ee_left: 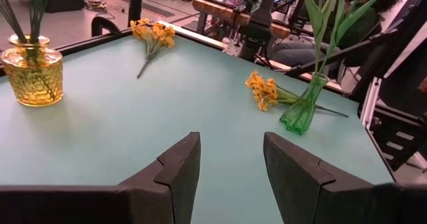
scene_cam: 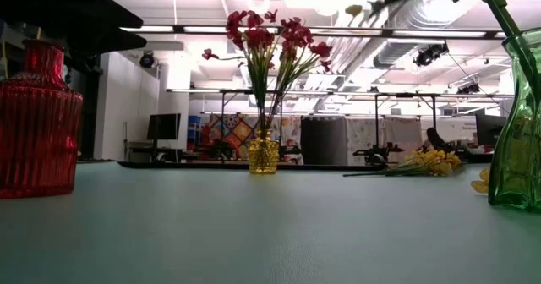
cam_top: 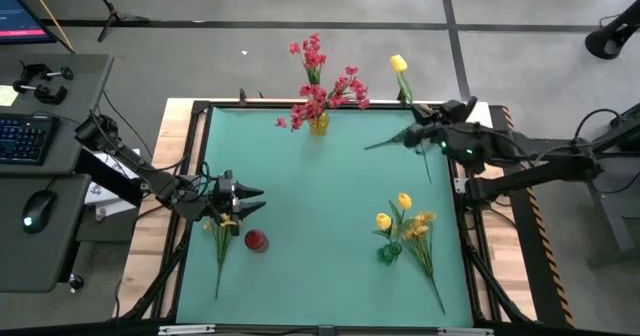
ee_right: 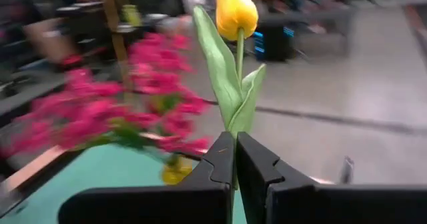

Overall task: Sort flowers into vase by color
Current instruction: Put the yellow tulip into the green vase

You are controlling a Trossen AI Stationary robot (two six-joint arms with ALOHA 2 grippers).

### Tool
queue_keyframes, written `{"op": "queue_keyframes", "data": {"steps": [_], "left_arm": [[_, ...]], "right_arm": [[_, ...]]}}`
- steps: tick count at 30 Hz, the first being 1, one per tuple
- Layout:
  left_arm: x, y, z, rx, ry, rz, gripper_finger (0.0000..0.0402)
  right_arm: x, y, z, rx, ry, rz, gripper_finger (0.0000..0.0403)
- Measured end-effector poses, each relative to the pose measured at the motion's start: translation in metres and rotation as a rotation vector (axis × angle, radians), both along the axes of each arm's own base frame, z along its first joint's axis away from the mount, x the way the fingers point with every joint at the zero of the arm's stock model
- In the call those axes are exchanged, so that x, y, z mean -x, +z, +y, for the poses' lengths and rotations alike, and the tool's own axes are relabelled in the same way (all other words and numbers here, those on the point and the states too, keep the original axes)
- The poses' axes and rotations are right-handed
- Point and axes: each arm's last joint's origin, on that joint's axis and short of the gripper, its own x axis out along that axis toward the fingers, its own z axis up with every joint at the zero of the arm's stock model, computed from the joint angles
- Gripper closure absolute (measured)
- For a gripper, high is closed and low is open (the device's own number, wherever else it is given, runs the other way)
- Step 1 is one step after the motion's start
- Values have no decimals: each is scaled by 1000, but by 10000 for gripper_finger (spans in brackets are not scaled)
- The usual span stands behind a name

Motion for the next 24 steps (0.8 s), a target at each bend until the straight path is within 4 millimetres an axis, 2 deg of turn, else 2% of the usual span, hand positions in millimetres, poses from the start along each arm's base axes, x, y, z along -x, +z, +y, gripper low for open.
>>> {"op": "queue_keyframes", "data": {"steps": [6, 10, 16, 24], "left_arm": [[0, 1, 0, 2, 4, -6, 250], [-1, 4, 0, 24, 4, -39, 250], [-1, 6, -1, 83, 12, -66, 250], [-10, 0, -6, 144, 66, -93, 250]], "right_arm": [[6, 11, 25, 114, 229, 59, 403], [11, 13, 37, 72, 307, -5, 403], [13, 12, 56, 97, 464, 21, 403], [8, 1, 94, 250, 444, 144, 403]]}}
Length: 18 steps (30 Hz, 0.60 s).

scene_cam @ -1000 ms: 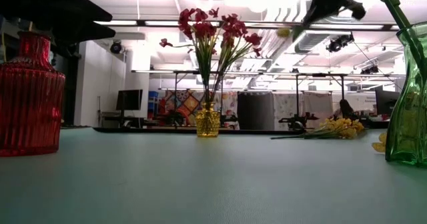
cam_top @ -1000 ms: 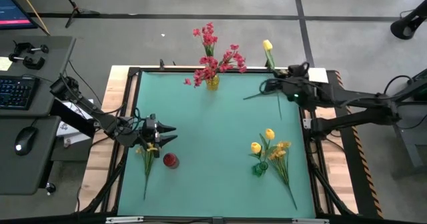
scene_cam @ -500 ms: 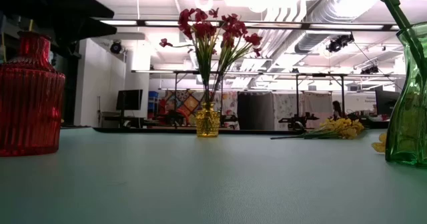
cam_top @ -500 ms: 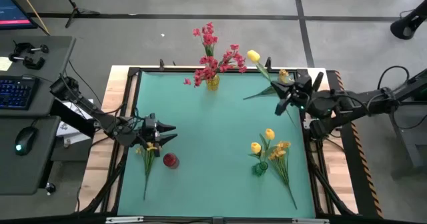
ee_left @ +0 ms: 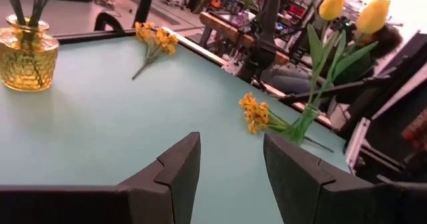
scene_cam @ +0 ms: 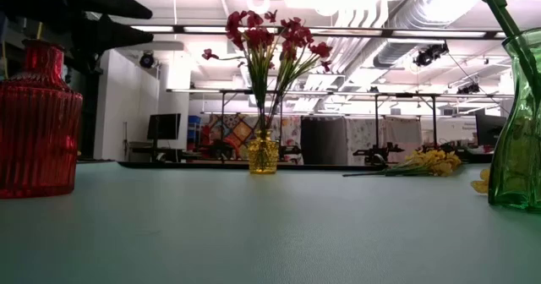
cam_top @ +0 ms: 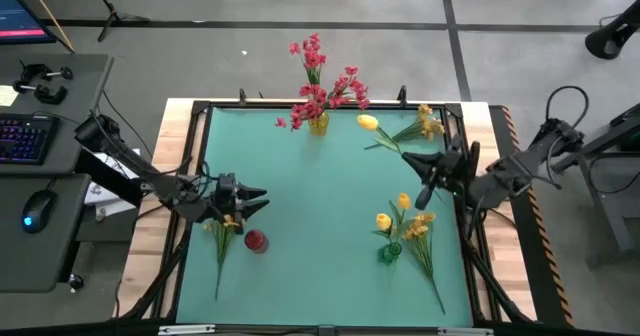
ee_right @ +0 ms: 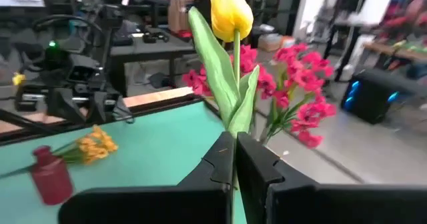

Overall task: Sort flowers into vase by color
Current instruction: Put the yellow tulip into the green vase

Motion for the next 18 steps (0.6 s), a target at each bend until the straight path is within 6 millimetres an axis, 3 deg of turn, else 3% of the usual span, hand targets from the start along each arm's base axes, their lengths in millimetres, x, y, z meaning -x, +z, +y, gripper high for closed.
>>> {"op": "queue_keyframes", "data": {"steps": [12, 18], "left_arm": [[-36, -5, -3, -77, 15, -109, 250], [-60, 9, 1, -100, -34, -130, 250]], "right_arm": [[23, -6, 47, 66, -35, -89, 403], [22, -16, 67, 69, -28, -111, 403]]}}
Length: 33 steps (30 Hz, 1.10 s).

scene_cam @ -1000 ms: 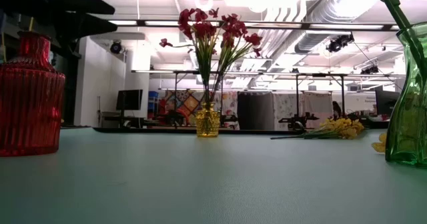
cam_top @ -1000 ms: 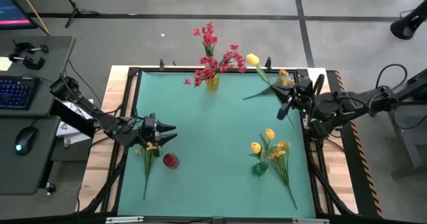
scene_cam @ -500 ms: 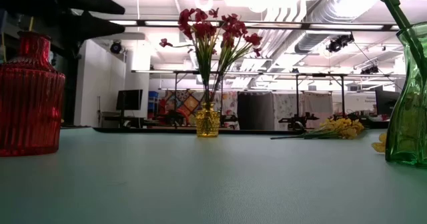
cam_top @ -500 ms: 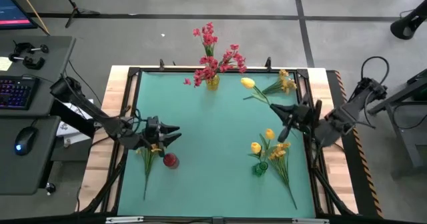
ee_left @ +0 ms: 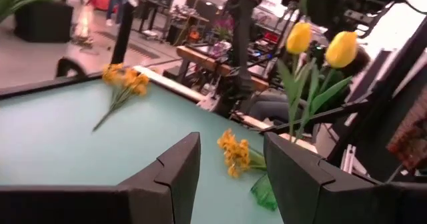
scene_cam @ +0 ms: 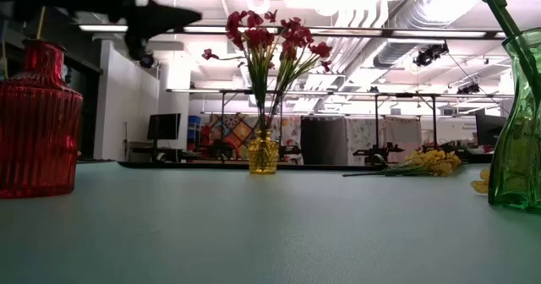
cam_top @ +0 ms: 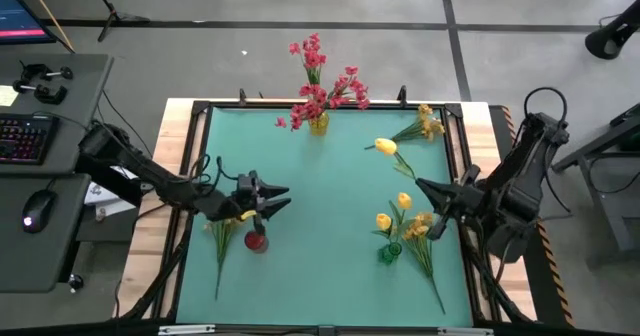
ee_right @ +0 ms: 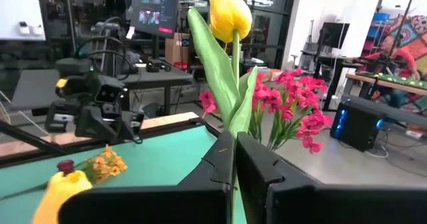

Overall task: Sort flowers into vase by color
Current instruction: Put the yellow tulip into the green vase

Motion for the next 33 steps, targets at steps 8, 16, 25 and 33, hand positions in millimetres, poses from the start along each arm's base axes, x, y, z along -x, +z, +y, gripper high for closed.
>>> {"op": "queue_keyframes", "data": {"steps": [8, 16, 25, 33], "left_arm": [[-37, 25, -2, -155, -74, -14, 250], [-72, 20, -4, -229, -40, 41, 250], [-97, 17, -1, -233, -58, 53, 250], [-98, 19, -3, -220, -113, 42, 250]], "right_arm": [[-6, -4, 17, -44, 12, -36, 403], [-17, -8, 32, -1, 10, -6, 403], [-37, 49, 10, 83, 215, 32, 403], [-27, 97, -15, 308, 456, -85, 403]]}}
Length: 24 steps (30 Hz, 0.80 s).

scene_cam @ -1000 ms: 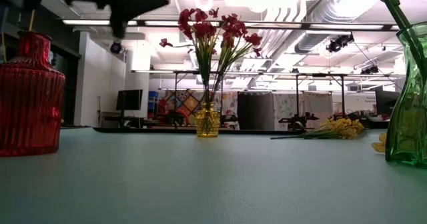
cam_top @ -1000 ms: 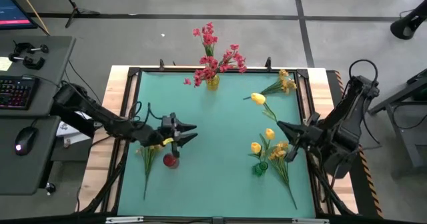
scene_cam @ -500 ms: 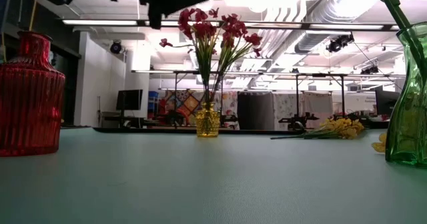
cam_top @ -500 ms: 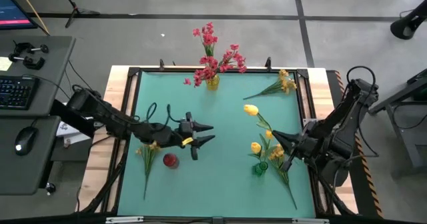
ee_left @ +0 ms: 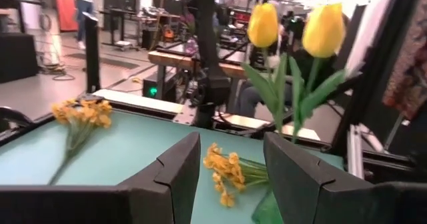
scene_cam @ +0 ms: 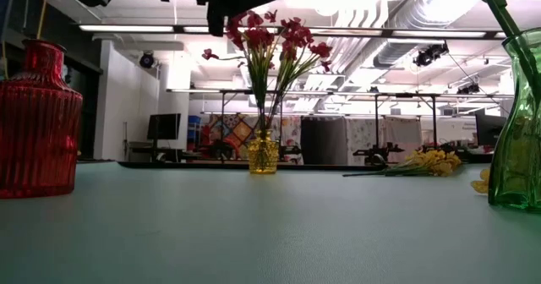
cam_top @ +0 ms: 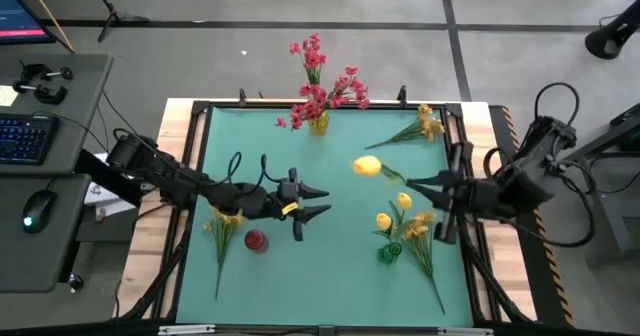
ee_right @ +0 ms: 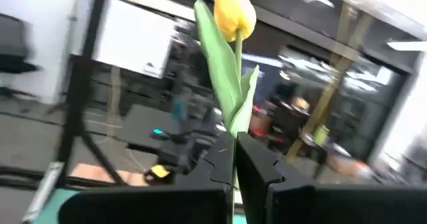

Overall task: Sort flowers into vase by color
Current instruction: Put the yellow tulip into the green vase

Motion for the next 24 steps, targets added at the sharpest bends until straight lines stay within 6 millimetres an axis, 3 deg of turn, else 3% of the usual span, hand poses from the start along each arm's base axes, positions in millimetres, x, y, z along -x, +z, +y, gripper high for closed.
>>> {"op": "queue_keyframes", "data": {"steps": [5, 11, 17, 24], "left_arm": [[1, -5, -3, -14, -34, 49, 250], [0, -4, -2, -11, -30, 45, 250], [1, -4, -2, 8, -30, 42, 250], [1, -3, -2, 19, -28, 30, 250]], "right_arm": [[7, -20, 12, 44, 133, 2, 403], [20, -52, 22, 37, 10, -41, 403], [47, -84, 13, -67, 73, -161, 403], [55, -133, -1, -150, 92, -263, 403]]}}
